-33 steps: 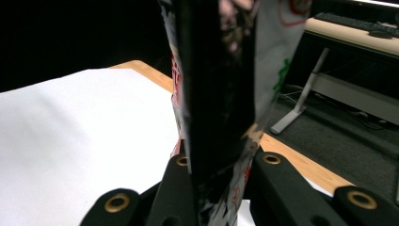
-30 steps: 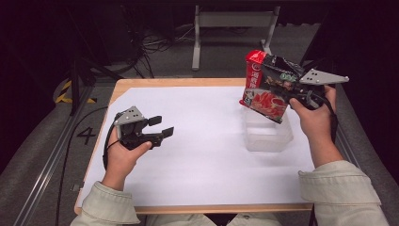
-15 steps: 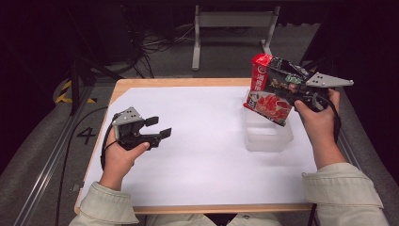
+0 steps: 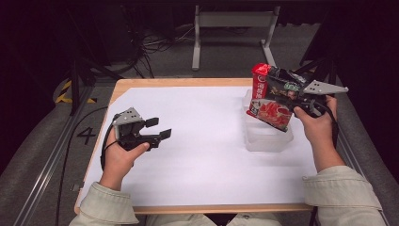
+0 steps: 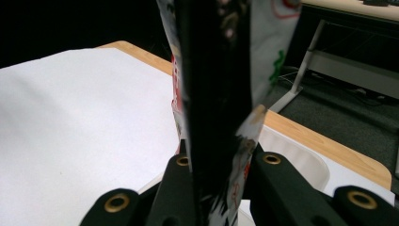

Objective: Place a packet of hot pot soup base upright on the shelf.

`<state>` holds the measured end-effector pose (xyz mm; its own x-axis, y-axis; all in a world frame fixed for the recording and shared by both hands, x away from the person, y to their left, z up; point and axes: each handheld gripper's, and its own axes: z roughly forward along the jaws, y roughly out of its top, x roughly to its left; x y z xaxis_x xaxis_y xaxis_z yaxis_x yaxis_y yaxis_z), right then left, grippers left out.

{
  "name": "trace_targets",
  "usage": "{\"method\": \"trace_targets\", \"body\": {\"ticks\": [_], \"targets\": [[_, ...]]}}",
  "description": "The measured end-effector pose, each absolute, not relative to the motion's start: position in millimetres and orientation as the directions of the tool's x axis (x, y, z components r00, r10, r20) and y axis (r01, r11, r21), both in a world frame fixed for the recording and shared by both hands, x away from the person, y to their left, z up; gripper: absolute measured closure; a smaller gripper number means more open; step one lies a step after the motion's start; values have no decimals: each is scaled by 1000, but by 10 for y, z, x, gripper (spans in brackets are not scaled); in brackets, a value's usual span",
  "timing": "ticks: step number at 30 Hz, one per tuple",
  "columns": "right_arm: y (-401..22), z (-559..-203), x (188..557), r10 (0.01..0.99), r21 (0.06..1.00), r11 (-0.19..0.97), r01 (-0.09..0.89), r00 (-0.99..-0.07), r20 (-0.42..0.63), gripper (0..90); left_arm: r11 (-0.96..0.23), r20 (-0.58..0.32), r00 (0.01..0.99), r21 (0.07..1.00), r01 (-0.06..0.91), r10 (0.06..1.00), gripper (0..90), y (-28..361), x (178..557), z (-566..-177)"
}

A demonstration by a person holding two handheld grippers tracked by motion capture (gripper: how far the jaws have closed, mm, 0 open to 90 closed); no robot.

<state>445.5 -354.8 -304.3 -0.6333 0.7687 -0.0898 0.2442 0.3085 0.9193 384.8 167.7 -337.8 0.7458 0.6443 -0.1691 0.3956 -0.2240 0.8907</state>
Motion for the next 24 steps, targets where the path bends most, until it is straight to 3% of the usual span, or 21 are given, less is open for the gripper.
{"method": "trace_targets", "body": {"ticks": [24], "targets": [[-3582, -3392, 4521, 749, 912, 312, 265, -660, -65, 841, -230, -174, 749, 886, 402, 639, 307, 1665, 3864, -3408]]}}
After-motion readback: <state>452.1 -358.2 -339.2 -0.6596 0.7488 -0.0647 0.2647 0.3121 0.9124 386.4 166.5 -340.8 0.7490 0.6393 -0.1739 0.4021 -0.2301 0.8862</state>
